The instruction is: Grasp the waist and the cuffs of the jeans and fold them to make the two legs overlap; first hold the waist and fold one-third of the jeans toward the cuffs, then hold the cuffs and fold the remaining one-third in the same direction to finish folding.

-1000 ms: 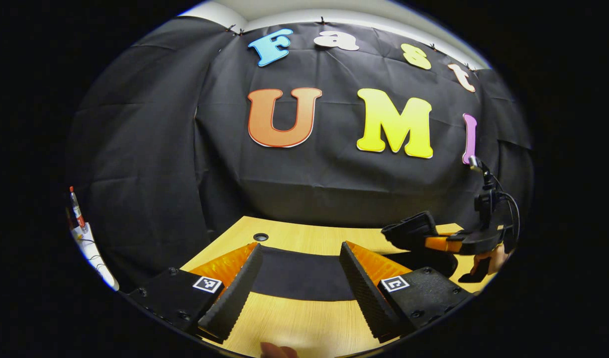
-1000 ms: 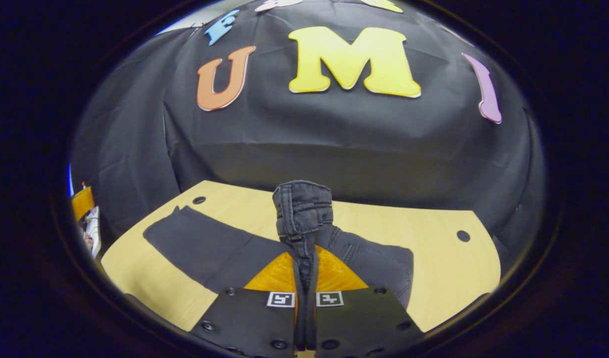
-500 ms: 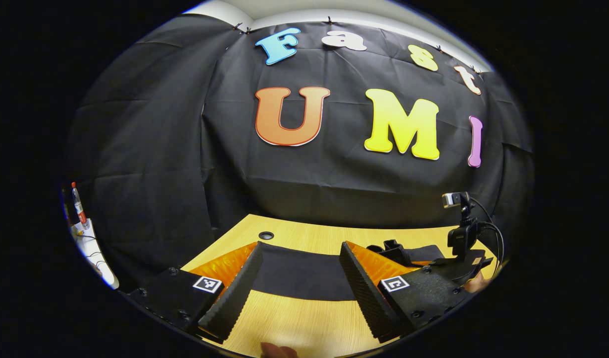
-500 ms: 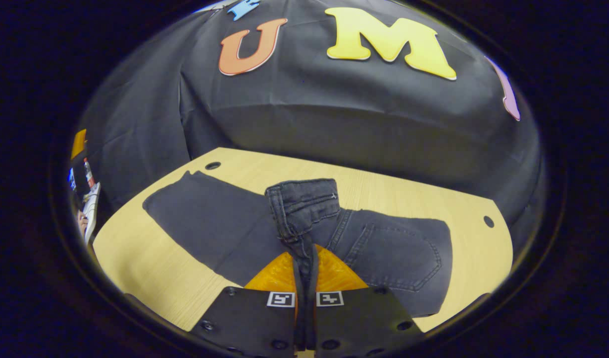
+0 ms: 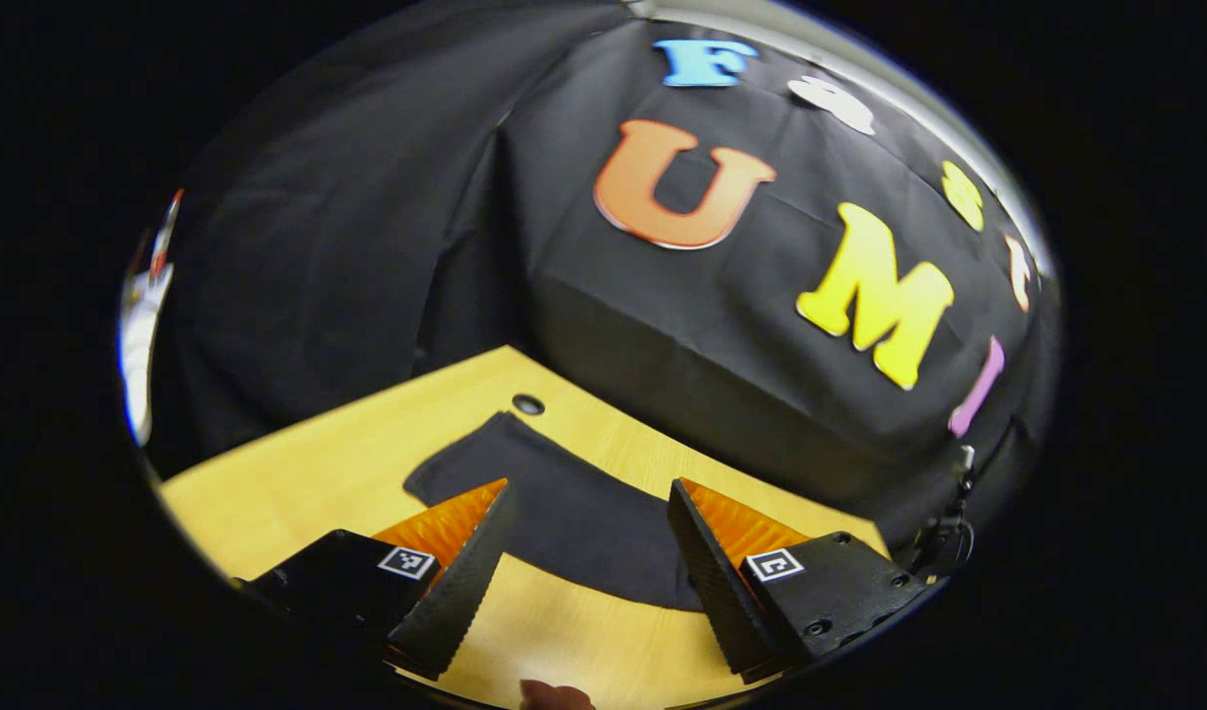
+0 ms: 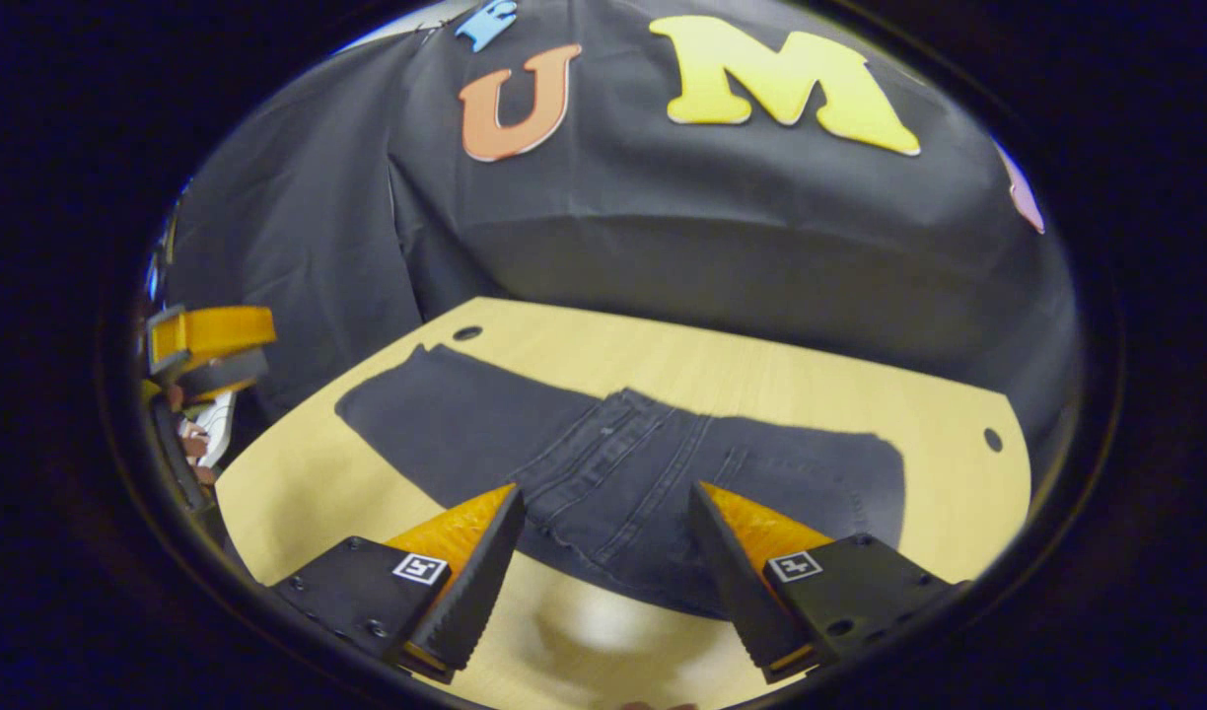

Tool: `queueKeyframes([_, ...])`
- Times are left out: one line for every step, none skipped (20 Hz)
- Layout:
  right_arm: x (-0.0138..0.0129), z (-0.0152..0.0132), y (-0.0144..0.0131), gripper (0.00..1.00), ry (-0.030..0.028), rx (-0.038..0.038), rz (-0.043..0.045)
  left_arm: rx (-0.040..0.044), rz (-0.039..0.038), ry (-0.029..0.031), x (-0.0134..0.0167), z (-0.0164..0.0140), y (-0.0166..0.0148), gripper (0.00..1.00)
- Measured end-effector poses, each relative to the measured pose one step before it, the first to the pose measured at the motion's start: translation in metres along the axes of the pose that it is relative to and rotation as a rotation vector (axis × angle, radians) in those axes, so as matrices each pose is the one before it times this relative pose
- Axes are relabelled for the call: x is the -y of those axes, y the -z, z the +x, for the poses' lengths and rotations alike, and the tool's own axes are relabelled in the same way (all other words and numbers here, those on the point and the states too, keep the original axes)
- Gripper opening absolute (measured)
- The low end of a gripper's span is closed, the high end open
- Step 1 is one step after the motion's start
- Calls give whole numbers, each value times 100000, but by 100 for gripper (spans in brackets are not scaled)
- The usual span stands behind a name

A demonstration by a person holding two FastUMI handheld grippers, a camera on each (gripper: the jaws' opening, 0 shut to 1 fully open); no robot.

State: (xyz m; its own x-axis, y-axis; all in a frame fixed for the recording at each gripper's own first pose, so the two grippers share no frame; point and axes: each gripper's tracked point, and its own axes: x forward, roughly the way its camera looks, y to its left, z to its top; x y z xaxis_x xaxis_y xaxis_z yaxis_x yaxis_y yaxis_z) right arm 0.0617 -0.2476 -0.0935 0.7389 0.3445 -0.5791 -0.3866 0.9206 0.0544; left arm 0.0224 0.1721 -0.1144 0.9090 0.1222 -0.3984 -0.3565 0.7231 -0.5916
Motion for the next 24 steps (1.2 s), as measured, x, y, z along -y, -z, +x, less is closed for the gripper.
queueKeyframes([707,-996,-1337,100,1466,3812,60,-3287,-11913,-1916,-1156,838,578,99])
queueKeyframes([635,-993,-1251,99,427,3103,437,-2606,-10703,-3206,-1095,408,132,99])
queueKeyframes([733,-1232,-882,99,115,1810,358,-2418,-9223,-4587,-1452,470,197,99])
queueKeyframes([848,-1147,-932,99,408,1696,-507,-1829,-8146,-4945,-1908,356,88,99])
queueKeyframes([1240,-1137,-1164,100,1933,2248,-800,-1603,-6924,-4035,-1254,270,7,99])
queueKeyframes([1383,-1243,-1428,100,2214,2885,-37,-1003,-5516,-2040,-761,220,-122,99])
queueKeyframes([1331,-1282,-1257,100,2273,2838,999,-1025,-4428,-2032,-575,168,-118,99])
queueKeyframes([1359,-1207,-1223,100,2527,2156,1412,-180,-3295,-826,-219,195,-226,99])
queueKeyframes([1506,-1259,-989,99,3136,2028,1350,-615,-2799,897,316,21,-394,99])
queueKeyframes([1515,-1222,-1055,100,3307,1944,1304,-540,-2950,2078,318,636,-532,99])
queueKeyframes([1546,-1180,-855,100,3285,1576,1103,-738,-2098,1817,583,390,123,100])
queueKeyframes([1372,-1228,-739,100,3000,1453,827,-1002,-1393,1787,701,436,-31,96])
queueKeyframes([1308,-1143,-576,100,3124,1269,426,-268,-1393,1393,302,1026,-328,96])
queueKeyframes([1307,-1003,-514,100,3053,1085,-125,-234,-725,-537,-139,1082,-369,96])
queueKeyframes([1252,-957,-310,100,2832,602,159,-980,-1864,3182,614,807,-329,95])
queueKeyframes([1087,-944,-189,100,2387,8,489,-3,-3321,1985,549,603,-231,94])
queueKeyframes([1049,-1005,24,100,2214,-283,353,-391,-4405,1777,485,691,-42,94])
queueKeyframes([909,-755,-78,100,2302,242,463,-395,-3954,2131,485,488,-65,94])
queueKeyframes([763,-577,-16,100,1853,97,470,-355,-3206,2312,449,617,145,94])
queueKeyframes([610,-718,-55,100,1630,-34,414,-887,-3227,1986,387,572,172,93])
queueKeyframes([525,-640,-68,100,1160,331,469,-1231,-2204,-953,-415,822,60,93])
queueKeyframes([410,-558,-160,99,928,-13,518,-2358,-3564,-1182,-548,425,-17,85])
queueKeyframes([378,-270,-42,99,641,52,523,-2649,-5655,-466,-280,618,428,70])
queueKeyframes([242,-372,-192,99,612,228,197,-1880,-6791,1457,256,368,267,55])
